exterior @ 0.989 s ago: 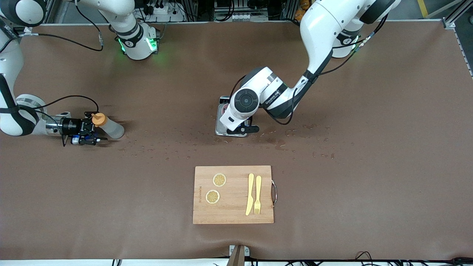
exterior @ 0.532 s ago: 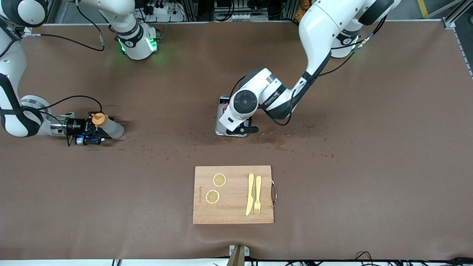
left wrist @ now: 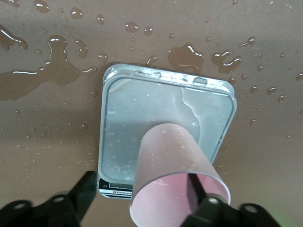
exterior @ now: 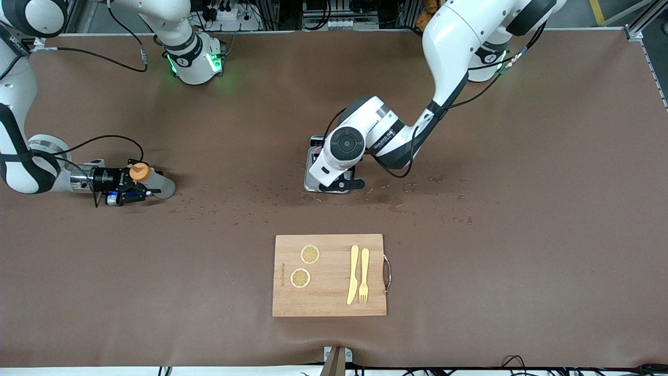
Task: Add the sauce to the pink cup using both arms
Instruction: 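Release the cup on the scale while the right gripper lifts the bottle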
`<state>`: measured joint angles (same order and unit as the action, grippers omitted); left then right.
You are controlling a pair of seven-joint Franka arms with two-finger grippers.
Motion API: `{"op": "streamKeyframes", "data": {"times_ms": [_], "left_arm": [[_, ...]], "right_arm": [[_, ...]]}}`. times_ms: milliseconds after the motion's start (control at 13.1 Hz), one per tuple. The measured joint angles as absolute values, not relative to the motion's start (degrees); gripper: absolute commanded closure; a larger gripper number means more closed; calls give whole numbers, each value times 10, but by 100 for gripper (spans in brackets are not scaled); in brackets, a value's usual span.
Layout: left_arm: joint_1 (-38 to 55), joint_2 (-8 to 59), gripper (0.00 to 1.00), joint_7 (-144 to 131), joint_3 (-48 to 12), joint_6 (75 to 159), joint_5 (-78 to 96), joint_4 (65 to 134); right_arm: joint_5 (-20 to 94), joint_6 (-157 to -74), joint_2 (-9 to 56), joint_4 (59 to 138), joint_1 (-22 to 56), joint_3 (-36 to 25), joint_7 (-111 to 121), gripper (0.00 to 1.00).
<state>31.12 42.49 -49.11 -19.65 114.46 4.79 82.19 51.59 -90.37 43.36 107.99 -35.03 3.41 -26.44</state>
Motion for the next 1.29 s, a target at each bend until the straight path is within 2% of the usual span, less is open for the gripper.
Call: {"op": "streamKeyframes", "data": {"times_ms": [380,761,1293], "left_arm": [[307,406,0,-491,-196,1142,48,811],[287,322,0,-491,-194,1093,48,808],[185,230,0,-483,-191,1050,-1,808]], "right_arm": [[516,-904,419,1075,-347,34,-266,44],[507,-911,366,1065,-321,34,-311,44],[462,-927,275,1062,-277,34,-428,44]]}}
